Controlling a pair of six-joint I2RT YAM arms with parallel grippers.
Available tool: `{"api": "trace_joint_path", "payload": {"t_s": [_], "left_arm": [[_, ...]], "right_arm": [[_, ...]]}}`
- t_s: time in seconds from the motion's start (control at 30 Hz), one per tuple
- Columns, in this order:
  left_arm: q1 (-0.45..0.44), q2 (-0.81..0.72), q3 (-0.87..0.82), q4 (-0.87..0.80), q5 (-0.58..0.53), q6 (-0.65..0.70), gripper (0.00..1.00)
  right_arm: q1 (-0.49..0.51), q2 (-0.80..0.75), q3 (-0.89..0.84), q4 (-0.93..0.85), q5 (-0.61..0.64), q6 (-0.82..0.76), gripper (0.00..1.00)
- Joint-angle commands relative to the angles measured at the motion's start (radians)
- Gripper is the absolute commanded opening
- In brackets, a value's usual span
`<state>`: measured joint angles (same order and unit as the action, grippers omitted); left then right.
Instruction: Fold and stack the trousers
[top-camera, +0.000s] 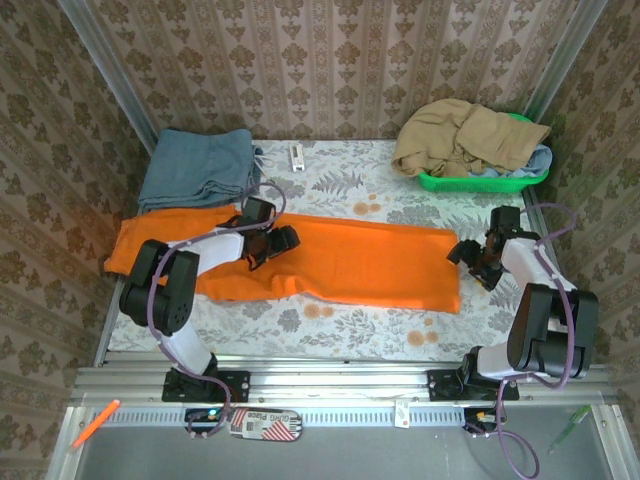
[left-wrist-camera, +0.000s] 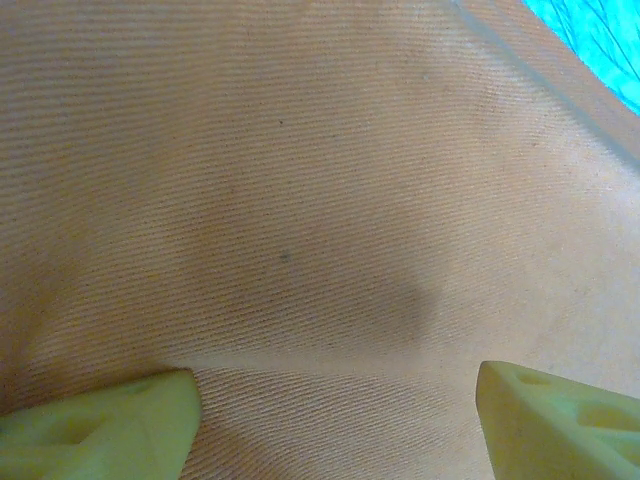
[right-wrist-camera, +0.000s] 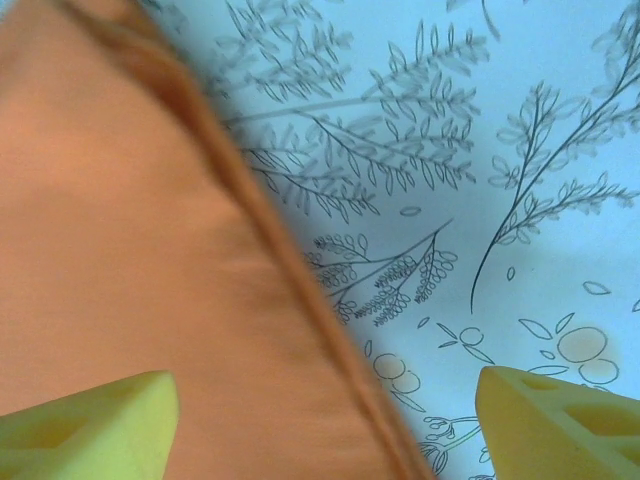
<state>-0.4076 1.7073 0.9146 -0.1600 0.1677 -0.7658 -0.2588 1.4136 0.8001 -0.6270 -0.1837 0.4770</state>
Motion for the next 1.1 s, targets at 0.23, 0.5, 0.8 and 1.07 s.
{"api": "trace_joint_path", "payload": {"t_s": [0.23,0.5,0.8,1.07], "left_arm": [[0.05,0.041,-0.009,-0.143,-0.084,0.115,0.75],[0.053,0.035,0.002,-0.162,-0.082,0.137,0.75],[0.053,0.019,0.02,-0.187,-0.086,0.143,0.75],[0.042,0.001,0.031,-0.209,-0.09,0.142,0.75]], "right_arm": [[0.131,0.204,0.046,0.068,-0.168,-0.062,0.71],[0.162,0.241,0.041,0.15,-0.265,-0.061,0.46],[0.22,0.248,0.057,0.158,-0.277,-0.068,0.24],[0.236,0.161,0.074,0.119,-0.229,-0.05,0.0]]}}
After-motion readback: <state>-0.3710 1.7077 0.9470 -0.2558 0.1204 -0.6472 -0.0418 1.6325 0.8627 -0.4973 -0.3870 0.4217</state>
